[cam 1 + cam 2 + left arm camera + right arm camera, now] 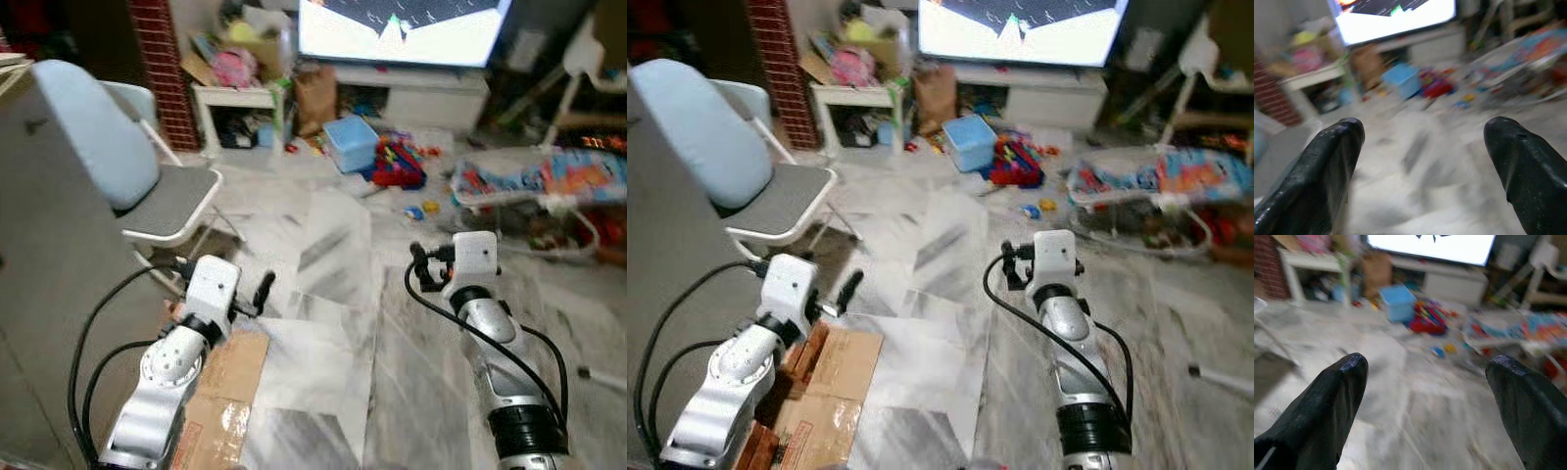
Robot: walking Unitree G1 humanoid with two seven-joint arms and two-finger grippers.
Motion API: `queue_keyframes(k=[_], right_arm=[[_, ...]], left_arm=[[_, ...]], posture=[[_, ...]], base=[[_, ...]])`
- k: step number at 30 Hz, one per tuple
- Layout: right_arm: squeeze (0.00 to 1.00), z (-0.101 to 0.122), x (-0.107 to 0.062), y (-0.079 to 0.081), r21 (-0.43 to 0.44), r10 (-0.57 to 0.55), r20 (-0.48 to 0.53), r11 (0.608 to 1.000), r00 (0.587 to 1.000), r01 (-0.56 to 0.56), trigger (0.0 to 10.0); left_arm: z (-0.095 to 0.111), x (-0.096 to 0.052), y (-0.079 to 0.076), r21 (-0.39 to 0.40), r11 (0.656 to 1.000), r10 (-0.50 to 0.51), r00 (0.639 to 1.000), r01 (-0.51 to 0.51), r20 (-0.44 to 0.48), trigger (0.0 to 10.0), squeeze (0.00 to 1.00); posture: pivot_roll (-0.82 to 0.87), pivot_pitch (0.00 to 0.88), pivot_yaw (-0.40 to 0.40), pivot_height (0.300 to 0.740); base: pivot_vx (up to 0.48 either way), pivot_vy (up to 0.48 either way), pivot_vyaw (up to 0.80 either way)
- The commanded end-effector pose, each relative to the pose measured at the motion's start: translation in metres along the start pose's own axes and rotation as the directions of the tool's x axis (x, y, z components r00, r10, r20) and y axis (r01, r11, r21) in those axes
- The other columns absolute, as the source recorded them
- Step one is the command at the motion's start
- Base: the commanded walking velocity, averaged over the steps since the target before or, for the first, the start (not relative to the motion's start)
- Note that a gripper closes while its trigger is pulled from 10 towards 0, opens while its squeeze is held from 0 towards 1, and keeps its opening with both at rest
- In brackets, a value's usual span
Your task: Restocking fridge
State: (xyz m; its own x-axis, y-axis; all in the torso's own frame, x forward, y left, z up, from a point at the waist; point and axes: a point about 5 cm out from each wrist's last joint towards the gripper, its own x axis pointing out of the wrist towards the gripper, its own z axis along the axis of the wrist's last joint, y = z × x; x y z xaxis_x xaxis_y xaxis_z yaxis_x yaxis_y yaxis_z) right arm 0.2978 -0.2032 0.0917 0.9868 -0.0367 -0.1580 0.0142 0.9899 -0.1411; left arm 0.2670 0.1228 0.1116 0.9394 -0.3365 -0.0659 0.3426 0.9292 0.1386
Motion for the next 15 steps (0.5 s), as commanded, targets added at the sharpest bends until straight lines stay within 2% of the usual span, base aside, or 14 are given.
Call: queue_keyframes(k=[1,3,5,8,11,12,15], right_arm=[[0.0,0.01,0.001,0.002,0.01,0.005,0.035,1.0,0.999,-0.005,10.0],[0.0,0.012,-0.002,-0.001,0.015,-0.008,0.046,1.0,0.999,0.007,10.0],[0.0,0.013,-0.009,-0.005,0.047,-0.014,0.06,0.999,0.998,0.011,10.0],[0.0,0.009,-0.019,-0.014,0.093,-0.071,0.051,0.993,0.996,0.066,10.0],[0.0,0.005,-0.027,-0.022,0.062,-0.139,0.042,0.989,0.989,0.136,10.0],[0.0,0.002,-0.032,-0.026,0.045,-0.17,0.022,0.985,0.985,0.169,10.0],[0.0,0.002,-0.037,-0.028,0.027,-0.206,0.011,0.978,0.979,0.205,10.0]], left_arm=[[-0.001,0.0,0.002,0.007,1.0,-0.003,1.0,0.003,0.003,10.0,0.0],[0.001,0.002,0.001,-0.004,1.0,-0.012,1.0,0.012,0.019,10.0,0.0],[0.001,0.003,-0.002,-0.028,0.999,-0.034,0.999,0.036,0.037,10.0,0.0],[-0.004,0.001,-0.001,-0.04,0.999,-0.023,0.999,0.024,0.027,10.0,0.0],[-0.007,-0.002,0.002,-0.055,0.998,-0.006,1.0,0.007,0.025,10.0,0.0],[-0.007,-0.005,0.008,-0.055,0.997,0.048,0.998,-0.046,0.038,10.0,0.0],[-0.005,-0.006,0.016,-0.055,0.993,0.103,0.993,-0.1,0.053,10.0,0.0]], posture=[[0.0,0.031,0.016,0.74],[-0.02,0.028,0.019,0.74],[-0.04,0.024,0.022,0.74],[-0.07,0.025,0.038,0.74],[-0.08,0.027,0.05,0.74],[-0.09,0.027,0.062,0.74],[-0.11,0.026,0.073,0.74]], base=[[0.0,0.0,-0.77],[0.0,0.0,-0.67],[0.0,0.0,0.0],[0.277,0.0,0.0],[0.279,0.0,0.0],[0.277,0.0,0.0],[0.277,0.0,0.0]])
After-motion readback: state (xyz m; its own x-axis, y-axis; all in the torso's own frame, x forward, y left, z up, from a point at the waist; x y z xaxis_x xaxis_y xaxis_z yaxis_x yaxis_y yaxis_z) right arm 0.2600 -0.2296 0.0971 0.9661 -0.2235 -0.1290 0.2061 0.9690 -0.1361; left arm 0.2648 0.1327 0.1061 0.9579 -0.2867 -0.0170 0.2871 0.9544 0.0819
